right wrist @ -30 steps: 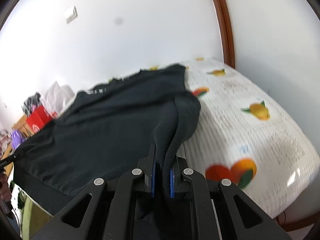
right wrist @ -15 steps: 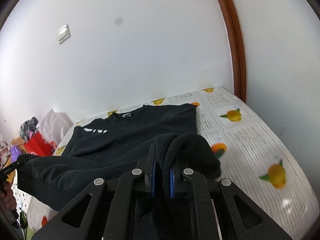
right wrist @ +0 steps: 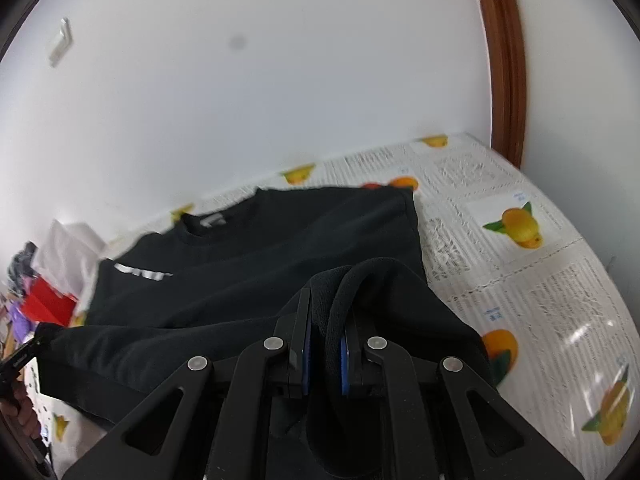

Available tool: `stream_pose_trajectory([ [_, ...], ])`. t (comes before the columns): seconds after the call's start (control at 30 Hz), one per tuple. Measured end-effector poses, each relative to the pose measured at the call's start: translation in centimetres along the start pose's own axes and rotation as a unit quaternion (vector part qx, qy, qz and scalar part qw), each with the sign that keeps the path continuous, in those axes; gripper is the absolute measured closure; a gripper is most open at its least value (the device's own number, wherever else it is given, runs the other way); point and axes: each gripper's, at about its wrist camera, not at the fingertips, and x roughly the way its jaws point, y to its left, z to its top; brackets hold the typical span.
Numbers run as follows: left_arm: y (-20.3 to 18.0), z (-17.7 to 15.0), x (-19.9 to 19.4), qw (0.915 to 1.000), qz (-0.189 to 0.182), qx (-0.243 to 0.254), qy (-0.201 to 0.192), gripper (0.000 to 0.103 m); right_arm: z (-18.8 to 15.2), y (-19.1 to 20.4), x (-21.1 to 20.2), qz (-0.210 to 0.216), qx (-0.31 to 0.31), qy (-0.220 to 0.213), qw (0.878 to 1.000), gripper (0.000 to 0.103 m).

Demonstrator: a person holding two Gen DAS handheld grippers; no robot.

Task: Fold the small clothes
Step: 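Lift the hem with both tools and fold it toward the collar, then open both tools and release the folded hem onto the sweatshirt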

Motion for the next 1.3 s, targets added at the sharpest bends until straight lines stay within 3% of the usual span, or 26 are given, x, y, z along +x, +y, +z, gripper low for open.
stream_pose_trajectory([
  [0.23, 0.4, -0.5, 3.6, 0.9994, -0.002, -0.011, 0.032, 0.095, -0.3, -0.4, 4.5, -0.035, -0.007, 0.037, 0.999, 0.092],
  [0.37, 0.5, -0.9, 3.7, 0.9993, -0.003, -0.011, 0.036, 0.091, -0.3, 0.0, 4.7, -0.05, -0.027, 0.049, 0.997, 0.088],
  [0.4, 0.6, -1.0, 3.4, 0.9992, -0.007, -0.01, 0.037, 0.089, -0.4, 0.0, 4.3, -0.047, -0.031, 0.053, 0.997, 0.084],
  [0.5, 0.7, -1.7, 1.9, 0.9993, -0.02, 0.003, 0.032, 0.067, -1.1, -0.1, 2.0, -0.025, -0.046, 0.068, 0.996, 0.055],
  [0.57, 0.9, -2.4, 0.7, 0.9995, -0.017, 0.011, 0.022, 0.049, -2.1, -0.8, -0.6, -0.027, -0.057, 0.045, 0.997, 0.055],
  [0.6, 1.1, -2.9, 0.0, 0.9996, -0.019, 0.012, 0.018, 0.047, -2.6, -1.3, -1.8, -0.031, -0.061, 0.039, 0.997, 0.055],
  [0.77, 3.4, -5.6, -2.3, 0.9996, -0.018, -0.004, 0.023, 0.047, -4.5, -4.6, -4.8, -0.053, -0.056, 0.026, 0.997, 0.055],
  [0.87, 4.7, -7.0, -2.6, 0.9994, -0.01, -0.014, 0.031, 0.047, -5.2, -7.1, -4.2, -0.077, -0.028, 0.045, 0.996, 0.055],
  [1.0, 5.6, -7.6, -1.5, 0.9985, -0.01, -0.03, 0.044, 0.047, -6.0, -9.3, -3.1, -0.042, 0.029, 0.059, 0.997, 0.055],
  [1.13, 6.1, -7.5, -0.2, 0.9978, -0.014, -0.04, 0.051, 0.048, -5.8, -8.8, -2.1, -0.025, 0.039, 0.066, 0.997, 0.055],
  [1.23, 6.1, -7.3, 0.6, 0.9967, -0.029, -0.048, 0.058, 0.06, -5.7, -7.4, -0.8, -0.033, 0.02, 0.079, 0.996, 0.057],
  [1.3, 5.8, -7.3, 1.0, 0.9962, -0.037, -0.048, 0.063, 0.076, -5.7, -6.8, -0.4, -0.028, 0.011, 0.081, 0.996, 0.071],
])
